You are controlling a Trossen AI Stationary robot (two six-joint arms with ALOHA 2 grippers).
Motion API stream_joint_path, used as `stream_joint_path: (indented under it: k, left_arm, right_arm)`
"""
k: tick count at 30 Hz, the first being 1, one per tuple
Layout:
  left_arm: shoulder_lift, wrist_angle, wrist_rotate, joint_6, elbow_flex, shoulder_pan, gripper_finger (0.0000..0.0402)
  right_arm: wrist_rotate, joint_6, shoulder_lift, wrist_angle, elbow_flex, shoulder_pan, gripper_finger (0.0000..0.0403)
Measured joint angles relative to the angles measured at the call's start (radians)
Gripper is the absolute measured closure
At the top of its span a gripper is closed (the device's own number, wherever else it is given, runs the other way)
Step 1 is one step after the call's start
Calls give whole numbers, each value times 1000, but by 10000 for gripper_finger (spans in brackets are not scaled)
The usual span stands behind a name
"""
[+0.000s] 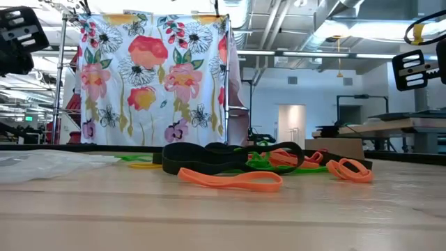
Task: Sort rubber bands
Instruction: Open the transparent zip bag
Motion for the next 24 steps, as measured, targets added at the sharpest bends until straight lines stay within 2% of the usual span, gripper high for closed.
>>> stream_joint_path:
  k: [3, 10, 14, 18, 22, 24]
  left_arm:
    - [0, 84, -14, -62, -2, 0, 401]
    - [-1, 427, -138, -390, -1, 0, 402]
    - [0, 557, -168, -343, -1, 19, 402]
    - [0, 664, -141, -264, 0, 77, 402]
    - [0, 784, -139, -220, 2, 166, 402]
    - [0, 789, -140, -208, 17, 211, 402]
  right_arm:
    - [0, 0, 0, 0, 0, 0, 388]
    - [16, 0, 0, 17, -2, -4, 388]
    - [29, -9, 0, 41, -6, -14, 388]
    - [154, -163, -1, 84, -5, -42, 388]
    - [174, -329, -1, 95, -5, -76, 388]
    - [180, -347, 0, 154, -5, -93, 388]
